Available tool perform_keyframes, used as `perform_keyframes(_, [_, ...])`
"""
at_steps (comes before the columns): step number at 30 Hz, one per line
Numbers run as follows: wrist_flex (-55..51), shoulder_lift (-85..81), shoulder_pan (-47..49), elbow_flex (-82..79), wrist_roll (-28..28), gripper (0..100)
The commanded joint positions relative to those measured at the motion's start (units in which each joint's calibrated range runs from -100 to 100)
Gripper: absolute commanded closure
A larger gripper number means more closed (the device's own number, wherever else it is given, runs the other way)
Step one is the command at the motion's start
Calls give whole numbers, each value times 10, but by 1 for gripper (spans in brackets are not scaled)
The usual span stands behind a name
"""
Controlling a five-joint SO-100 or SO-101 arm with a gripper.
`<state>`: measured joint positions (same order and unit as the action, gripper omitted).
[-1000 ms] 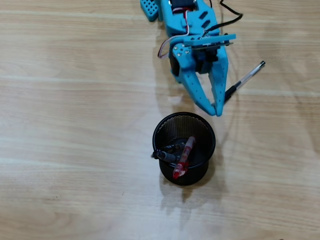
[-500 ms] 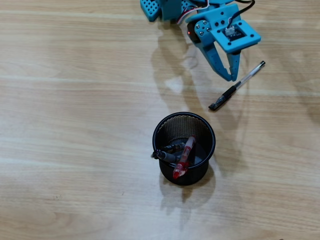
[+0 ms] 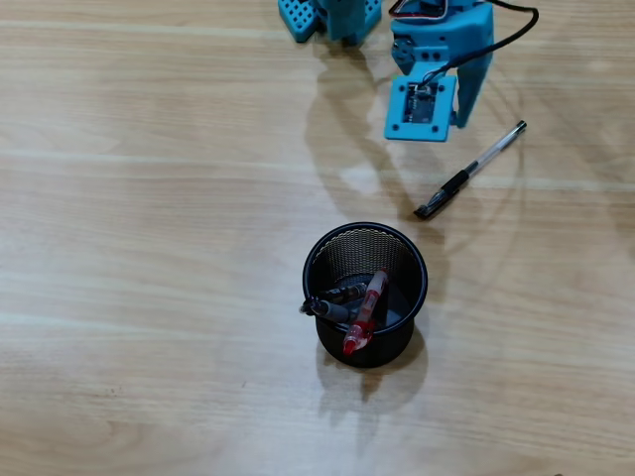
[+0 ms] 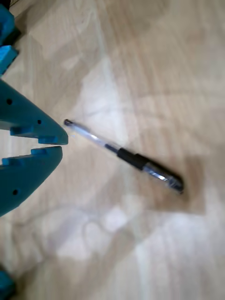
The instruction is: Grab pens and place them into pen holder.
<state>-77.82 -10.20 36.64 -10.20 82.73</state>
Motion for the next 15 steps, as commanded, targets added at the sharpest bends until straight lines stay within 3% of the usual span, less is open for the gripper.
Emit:
perform_keyframes(1, [-183,75,4,187,26,98])
perform_keyframes(15, [-196,209,78,276,93,98])
